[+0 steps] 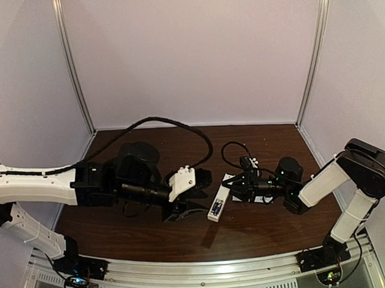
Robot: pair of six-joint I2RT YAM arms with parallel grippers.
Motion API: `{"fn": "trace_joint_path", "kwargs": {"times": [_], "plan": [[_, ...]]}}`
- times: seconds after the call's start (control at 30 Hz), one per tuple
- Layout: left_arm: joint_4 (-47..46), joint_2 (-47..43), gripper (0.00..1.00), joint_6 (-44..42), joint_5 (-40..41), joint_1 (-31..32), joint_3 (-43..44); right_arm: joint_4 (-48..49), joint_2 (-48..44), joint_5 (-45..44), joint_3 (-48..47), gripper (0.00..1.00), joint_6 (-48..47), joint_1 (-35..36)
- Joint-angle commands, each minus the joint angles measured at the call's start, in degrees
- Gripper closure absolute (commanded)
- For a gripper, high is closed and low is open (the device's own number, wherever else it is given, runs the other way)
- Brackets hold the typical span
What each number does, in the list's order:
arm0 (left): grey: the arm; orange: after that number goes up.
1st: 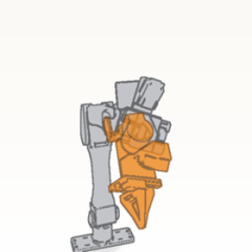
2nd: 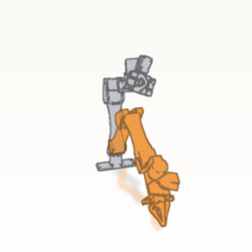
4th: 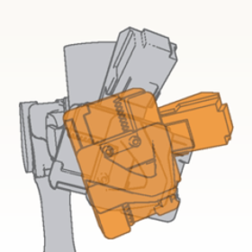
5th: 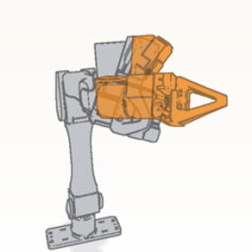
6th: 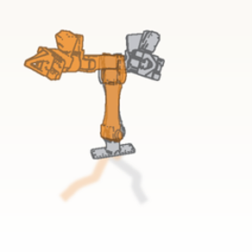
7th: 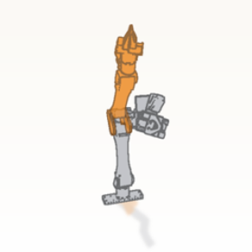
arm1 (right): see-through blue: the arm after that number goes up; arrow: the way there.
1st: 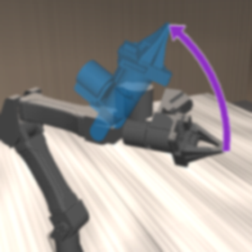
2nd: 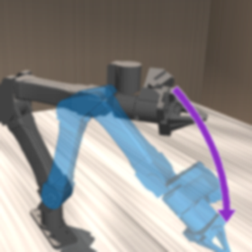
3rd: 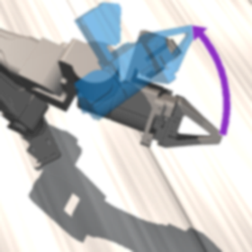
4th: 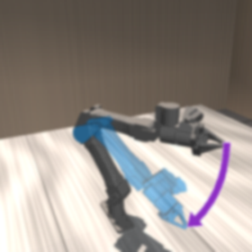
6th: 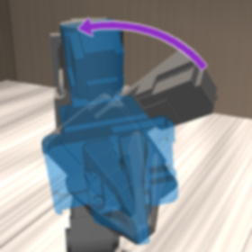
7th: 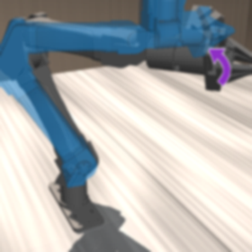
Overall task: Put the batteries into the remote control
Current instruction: Load the battery into the battery compartment.
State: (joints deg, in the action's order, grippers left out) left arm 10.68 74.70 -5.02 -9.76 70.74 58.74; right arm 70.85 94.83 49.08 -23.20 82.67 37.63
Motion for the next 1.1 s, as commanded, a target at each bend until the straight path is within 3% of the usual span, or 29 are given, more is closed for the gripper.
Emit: {"fn": "trace_joint_path", "kwargs": {"times": [0.0,0.2,1.07], "plan": [[1.7,6.6,0.65,-13.0,-1.8,3.3,3.2,0.0,-0.9,3.5,-2.1,1.00,-0.7,0.8],[2.2,11.2,0.74,-16.6,-1.0,5.5,5.4,-0.4,-0.4,4.0,-2.7,1.00,-1.2,1.6],[-0.3,12.0,0.78,-20.8,3.5,5.5,3.2,-2.7,-0.6,6.1,-4.4,1.00,-3.7,3.5]]}}
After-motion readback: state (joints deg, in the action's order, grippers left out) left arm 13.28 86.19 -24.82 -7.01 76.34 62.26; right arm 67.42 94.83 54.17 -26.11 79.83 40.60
